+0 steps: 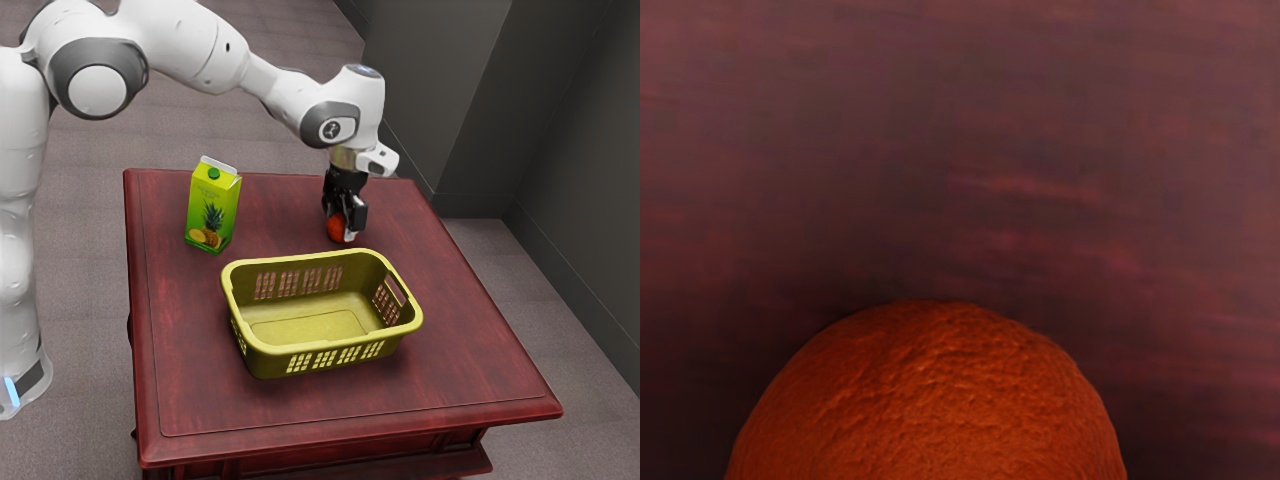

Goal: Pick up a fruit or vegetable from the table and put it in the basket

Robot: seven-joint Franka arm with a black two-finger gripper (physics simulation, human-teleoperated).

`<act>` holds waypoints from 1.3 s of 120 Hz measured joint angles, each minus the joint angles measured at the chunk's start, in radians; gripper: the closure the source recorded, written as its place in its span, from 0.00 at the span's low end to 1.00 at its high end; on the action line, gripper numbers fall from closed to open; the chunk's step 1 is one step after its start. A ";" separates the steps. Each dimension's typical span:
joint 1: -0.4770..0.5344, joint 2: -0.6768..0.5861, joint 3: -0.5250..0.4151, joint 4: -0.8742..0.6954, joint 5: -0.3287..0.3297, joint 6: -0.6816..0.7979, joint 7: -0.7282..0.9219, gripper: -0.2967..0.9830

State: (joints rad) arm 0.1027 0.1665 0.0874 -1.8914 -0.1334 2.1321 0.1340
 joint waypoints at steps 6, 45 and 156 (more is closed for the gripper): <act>0.000 0.003 0.000 0.004 -0.002 0.000 0.000 0.34; -0.003 0.020 0.001 0.024 0.003 0.002 -0.003 0.49; -0.235 -0.424 -0.134 -0.142 0.008 -0.324 -0.026 0.52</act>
State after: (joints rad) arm -0.1318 -0.2579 -0.0461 -2.0331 -0.1257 1.8082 0.1084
